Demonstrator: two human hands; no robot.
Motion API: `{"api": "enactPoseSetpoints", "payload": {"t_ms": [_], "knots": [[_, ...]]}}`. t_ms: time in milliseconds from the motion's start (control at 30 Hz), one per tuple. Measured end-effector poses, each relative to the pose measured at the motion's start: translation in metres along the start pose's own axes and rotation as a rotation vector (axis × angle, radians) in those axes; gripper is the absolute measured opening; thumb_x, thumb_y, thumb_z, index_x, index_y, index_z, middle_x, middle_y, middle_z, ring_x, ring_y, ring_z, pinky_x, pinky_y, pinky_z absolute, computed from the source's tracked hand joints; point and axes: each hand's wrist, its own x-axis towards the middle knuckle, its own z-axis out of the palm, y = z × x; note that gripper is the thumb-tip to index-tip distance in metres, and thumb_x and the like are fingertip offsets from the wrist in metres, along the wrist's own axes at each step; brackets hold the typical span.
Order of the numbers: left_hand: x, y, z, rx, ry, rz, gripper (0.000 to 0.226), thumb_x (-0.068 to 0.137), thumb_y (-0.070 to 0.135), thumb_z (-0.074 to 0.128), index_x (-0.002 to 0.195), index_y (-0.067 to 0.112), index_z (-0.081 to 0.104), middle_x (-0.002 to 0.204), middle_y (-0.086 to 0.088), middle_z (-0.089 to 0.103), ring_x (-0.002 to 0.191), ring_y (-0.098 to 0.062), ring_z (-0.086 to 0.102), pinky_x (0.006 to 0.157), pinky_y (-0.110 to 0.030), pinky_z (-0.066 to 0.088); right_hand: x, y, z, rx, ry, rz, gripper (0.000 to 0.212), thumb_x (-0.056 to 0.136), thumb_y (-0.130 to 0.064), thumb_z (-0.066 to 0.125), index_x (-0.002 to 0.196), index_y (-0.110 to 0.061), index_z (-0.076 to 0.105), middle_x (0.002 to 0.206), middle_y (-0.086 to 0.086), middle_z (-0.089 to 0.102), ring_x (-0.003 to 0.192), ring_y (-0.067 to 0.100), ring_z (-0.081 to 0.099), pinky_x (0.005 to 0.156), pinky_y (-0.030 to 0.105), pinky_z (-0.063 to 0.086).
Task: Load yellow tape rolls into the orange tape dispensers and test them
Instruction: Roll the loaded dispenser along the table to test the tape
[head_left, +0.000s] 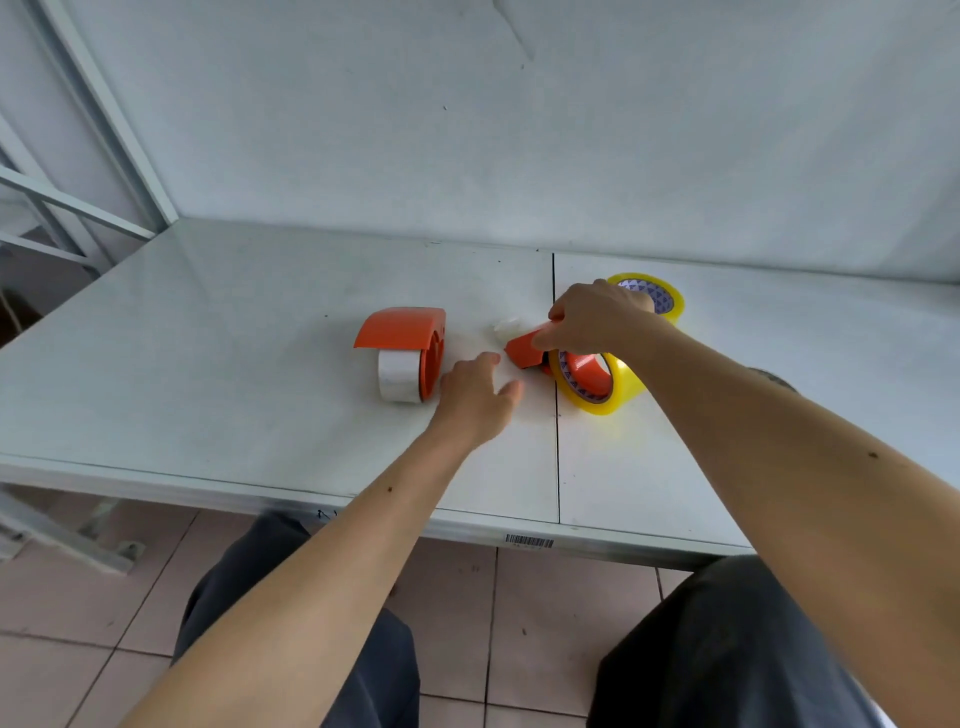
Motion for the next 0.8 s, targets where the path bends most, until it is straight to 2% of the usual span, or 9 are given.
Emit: {"api": "enactPoseSetpoints", "payload": {"t_ms": [67,167,300,433,533,600,700,800], "knots": [[0.009,0.006,0.002,-0.228,0.041,-0.081,0.047,0.1,0.033,0.042,0.144,0.015,0.041,0.145,-0.012,0.048,0.131,-0.028,0.047,0.101,-0.031,0.039,-0.004,0.003,-0.001,0.032,0.002,-0.009,0.044,0.073,-0.054,0.059,0.11,-0.031,0.069,0.106,0.002,0.06,0.093,0.025,0.055,0.066,0.032,0.034],[0.027,0.019,0.006,-0.57,0.068,-0.219,0.046,0.101,0.036,0.035,0.14,0.014,0.045,0.136,-0.008,0.053,0.121,-0.025,0.05,0.093,-0.031,0.038,-0.01,0.005,0.002,0.056,0.011,-0.015,0.045,0.074,-0.053,0.06,0.115,-0.036,0.067,0.114,0.002,0.058,0.099,0.026,0.056,0.071,0.034,0.034],[0.06,0.028,0.004,-0.837,0.062,-0.389,0.059,0.1,0.052,0.026,0.126,0.011,0.059,0.138,-0.013,0.054,0.126,-0.028,0.051,0.108,-0.038,0.04,-0.01,0.008,0.006,0.065,0.021,-0.025,0.051,0.073,-0.056,0.06,0.121,-0.039,0.064,0.119,0.002,0.058,0.106,0.026,0.057,0.072,0.034,0.035],[0.081,0.03,-0.001,-0.739,0.03,-0.413,0.068,0.1,0.053,0.019,0.107,0.008,0.069,0.132,-0.016,0.058,0.122,-0.031,0.054,0.107,-0.041,0.042,-0.008,0.008,0.004,0.092,0.026,-0.035,0.051,0.073,-0.058,0.061,0.12,-0.04,0.064,0.119,0.001,0.057,0.104,0.025,0.056,0.072,0.034,0.034],[0.097,0.032,-0.003,-0.667,0.025,-0.427,0.068,0.099,0.053,0.021,0.092,0.004,0.067,0.12,-0.016,0.067,0.112,-0.031,0.061,0.104,-0.042,0.047,-0.005,0.01,0.001,0.096,0.035,-0.033,0.054,0.073,-0.059,0.062,0.124,-0.04,0.063,0.121,0.002,0.056,0.106,0.026,0.056,0.073,0.034,0.035],[0.107,0.029,-0.002,-0.707,0.033,-0.443,0.065,0.098,0.054,0.027,0.096,0.002,0.065,0.108,-0.013,0.071,0.105,-0.029,0.065,0.101,-0.041,0.05,-0.003,0.011,-0.001,0.1,0.042,-0.029,0.054,0.073,-0.058,0.062,0.123,-0.039,0.063,0.12,0.002,0.057,0.106,0.026,0.057,0.072,0.034,0.036],[0.112,0.022,0.001,-0.797,0.058,-0.465,0.063,0.096,0.054,0.033,0.108,0.0,0.064,0.096,-0.01,0.071,0.105,-0.028,0.064,0.102,-0.041,0.049,-0.003,0.011,-0.001,0.098,0.039,-0.028,0.051,0.072,-0.057,0.062,0.118,-0.036,0.067,0.116,0.002,0.058,0.1,0.026,0.058,0.068,0.033,0.034],[0.115,0.016,0.004,-0.902,0.105,-0.442,0.058,0.094,0.054,0.038,0.088,0.005,0.067,0.106,-0.011,0.071,0.109,-0.025,0.061,0.106,-0.039,0.044,-0.003,0.01,-0.001,0.104,0.028,-0.016,0.052,0.072,-0.057,0.062,0.119,-0.034,0.066,0.119,0.003,0.057,0.101,0.028,0.058,0.067,0.033,0.033]]}}
